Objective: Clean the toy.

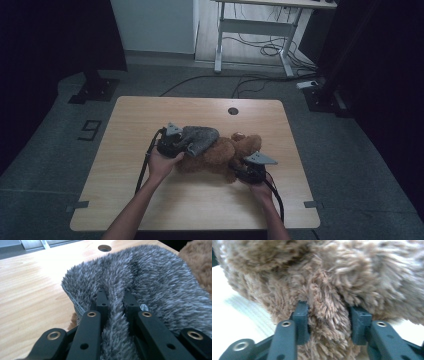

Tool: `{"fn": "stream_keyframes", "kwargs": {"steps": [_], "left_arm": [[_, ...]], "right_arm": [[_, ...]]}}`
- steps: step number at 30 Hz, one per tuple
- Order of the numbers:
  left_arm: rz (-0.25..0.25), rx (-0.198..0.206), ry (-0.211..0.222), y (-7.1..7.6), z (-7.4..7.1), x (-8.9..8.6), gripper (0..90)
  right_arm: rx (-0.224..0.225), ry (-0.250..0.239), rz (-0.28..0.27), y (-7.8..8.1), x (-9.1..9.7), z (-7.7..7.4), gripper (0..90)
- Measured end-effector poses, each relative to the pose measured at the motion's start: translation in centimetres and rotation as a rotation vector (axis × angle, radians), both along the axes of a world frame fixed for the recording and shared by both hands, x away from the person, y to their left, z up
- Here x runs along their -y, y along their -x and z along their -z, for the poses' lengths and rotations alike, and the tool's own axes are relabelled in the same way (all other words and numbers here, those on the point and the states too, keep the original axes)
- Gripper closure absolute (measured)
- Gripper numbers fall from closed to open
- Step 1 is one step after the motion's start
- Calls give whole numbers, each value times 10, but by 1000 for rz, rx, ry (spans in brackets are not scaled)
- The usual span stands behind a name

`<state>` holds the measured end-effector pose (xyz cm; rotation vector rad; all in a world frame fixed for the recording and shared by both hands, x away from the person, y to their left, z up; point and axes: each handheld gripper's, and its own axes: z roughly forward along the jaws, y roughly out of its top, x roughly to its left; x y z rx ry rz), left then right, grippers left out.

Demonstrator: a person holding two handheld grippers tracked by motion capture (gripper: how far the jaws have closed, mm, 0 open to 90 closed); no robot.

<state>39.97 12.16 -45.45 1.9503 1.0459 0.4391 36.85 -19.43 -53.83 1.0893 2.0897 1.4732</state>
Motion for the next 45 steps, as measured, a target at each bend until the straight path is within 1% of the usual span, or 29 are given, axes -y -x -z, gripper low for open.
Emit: {"fn": "stream_keyframes", "kwargs": {"steps": [1, 2, 3, 4, 5, 7, 8, 9, 11, 13, 16, 18, 19, 20, 22, 24, 26, 29, 30, 31, 32, 34, 35, 36, 37, 38, 40, 42, 45], "left_arm": [[0, 0, 0, 0, 0, 0, 793], [10, 2, 19, 7, 3, -5, 793], [18, 8, 20, 10, 3, -7, 793], [23, 13, 25, 14, 4, -9, 793], [26, 18, 27, 17, 5, -9, 793], [31, 30, 32, 25, 7, -10, 793], [39, 33, 36, 29, 7, -10, 793], [48, 39, 39, 32, 8, -11, 792], [63, 44, 50, 38, 10, -13, 792], [75, 45, 70, 44, 12, -15, 791], [86, 45, 81, 52, 14, -15, 790], [100, 47, 82, 57, 16, -14, 790], [100, 47, 82, 57, 16, -14, 790], [116, 44, 85, 62, 18, -13, 790], [131, 40, 90, 66, 19, -12, 790], [137, 40, 95, 69, 22, -13, 790], [143, 36, 98, 72, 24, -13, 790], [148, 36, 89, 76, 28, -14, 791], [151, 34, 90, 77, 29, -14, 792], [151, 34, 90, 77, 29, -14, 792], [163, 21, 92, 80, 30, -16, 792], [173, 15, 89, 82, 32, -16, 792], [175, 16, 87, 83, 33, -16, 792], [175, 16, 87, 83, 33, -16, 792], [174, 20, 81, 83, 33, -15, 792], [172, 25, 77, 83, 34, -13, 793], [158, 34, 63, 77, 34, -9, 793], [144, 39, 55, 70, 34, -6, 793], [113, 38, 56, 54, 33, -5, 793]], "right_arm": [[0, 0, 0, 0, 0, 0, 540], [-12, -6, -15, 2, 2, -1, 499], [-16, -11, -21, 3, 3, -1, 474], [-25, -25, -24, 5, 5, -1, 440], [-43, -40, -29, 7, 8, -1, 435], [-64, -86, -43, 14, 17, -3, 437], [-58, -102, -42, 18, 23, -6, 434], [-52, -118, -29, 23, 29, -9, 401], [-48, -175, -6, 30, 43, -17, 351], [-33, -170, 22, 35, 54, -27, 292], [-28, -167, 56, 37, 63, -48, 217], [3, -160, 80, 37, 65, -63, 197], [11, -164, 77, 36, 66, -70, 196], [13, -158, 72, 34, 65, -76, 192], [6, -131, 58, 28, 61, -83, 191], [-21, -103, 34, 21, 54, -81, 190], [-58, -64, -2, 16, 44, -73, 191], [-104, -12, -29, 16, 29, -57, 163], [-122, -2, -45, 16, 26, -51, 158], [-122, -2, -45, 16, 26, -51, 158], [-164, 48, -82, 20, 19, -37, 159], [-188, 59, -84, 22, 17, -26, 193], [-198, 54, -84, 23, 16, -21, 223], [-198, 54, -84, 23, 16, -21, 223], [-200, 53, -84, 24, 15, -17, 256], [-198, 50, -60, 26, 13, -11, 329], [-176, 68, -35, 25, 10, -9, 362], [-143, 93, 4, 22, 5, -8, 390], [-121, 85, 59, 14, 0, -6, 410]]}}
